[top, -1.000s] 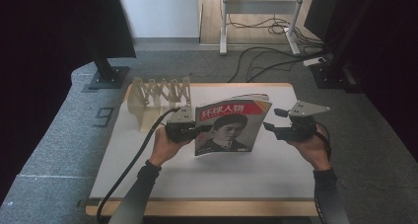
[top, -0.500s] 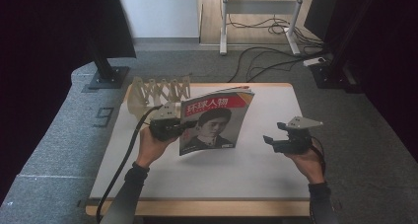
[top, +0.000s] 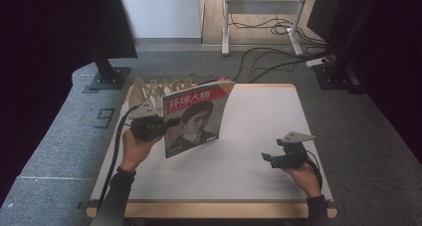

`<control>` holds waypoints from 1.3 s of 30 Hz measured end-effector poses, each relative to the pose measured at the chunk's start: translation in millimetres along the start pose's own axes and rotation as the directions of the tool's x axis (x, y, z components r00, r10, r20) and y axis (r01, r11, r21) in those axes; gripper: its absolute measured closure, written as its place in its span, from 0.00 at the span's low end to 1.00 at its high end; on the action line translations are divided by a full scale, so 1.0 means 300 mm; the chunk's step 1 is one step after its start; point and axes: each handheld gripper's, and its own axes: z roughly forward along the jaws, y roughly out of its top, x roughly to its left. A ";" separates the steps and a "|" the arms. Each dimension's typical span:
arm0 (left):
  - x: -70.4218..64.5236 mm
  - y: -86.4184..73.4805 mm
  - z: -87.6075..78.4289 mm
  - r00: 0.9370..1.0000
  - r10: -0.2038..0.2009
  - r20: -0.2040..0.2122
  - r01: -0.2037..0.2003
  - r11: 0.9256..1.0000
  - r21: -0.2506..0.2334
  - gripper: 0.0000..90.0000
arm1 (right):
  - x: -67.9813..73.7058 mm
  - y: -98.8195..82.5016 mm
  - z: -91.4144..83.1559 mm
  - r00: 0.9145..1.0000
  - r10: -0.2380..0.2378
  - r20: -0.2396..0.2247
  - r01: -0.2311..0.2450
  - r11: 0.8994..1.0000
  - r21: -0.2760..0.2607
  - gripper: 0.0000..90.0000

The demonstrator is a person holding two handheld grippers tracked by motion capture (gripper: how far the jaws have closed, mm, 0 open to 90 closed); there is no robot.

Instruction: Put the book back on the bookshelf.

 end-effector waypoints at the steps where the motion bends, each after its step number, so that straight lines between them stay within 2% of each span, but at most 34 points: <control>1: 0.004 -0.001 -0.014 1.000 -0.007 -0.009 0.007 1.000 -0.005 0.97 | -0.001 -0.009 0.003 1.000 0.003 0.000 -0.003 1.000 0.007 0.15; 8: 0.034 -0.007 -0.106 0.996 -0.039 -0.079 0.039 0.999 -0.004 0.97 | -0.005 -0.062 0.015 0.999 0.017 0.044 -0.019 0.999 0.027 0.12; 15: 0.068 -0.023 -0.182 0.987 -0.081 -0.136 0.081 0.997 -0.011 0.97 | -0.004 -0.096 0.028 0.998 0.011 0.068 -0.015 0.998 0.065 0.09; 22: 0.087 -0.032 -0.214 0.980 -0.088 -0.176 0.091 0.996 0.011 0.97 | -0.011 -0.121 0.048 0.998 0.013 0.065 -0.019 0.996 0.092 0.10; 26: 0.098 -0.036 -0.227 0.974 -0.094 -0.204 0.098 0.995 0.013 0.97 | -0.013 -0.129 0.053 0.998 0.015 0.063 -0.021 0.995 0.099 0.10; 32: 0.120 -0.036 -0.190 0.965 -0.117 -0.235 0.120 0.993 -0.002 0.97 | -0.012 -0.129 0.055 0.998 0.010 0.068 -0.017 0.995 0.098 0.10; 39: 0.148 -0.021 -0.096 0.961 -0.134 -0.241 0.130 0.991 -0.034 0.97 | -0.013 -0.130 0.055 0.998 0.012 0.064 -0.018 0.995 0.097 0.10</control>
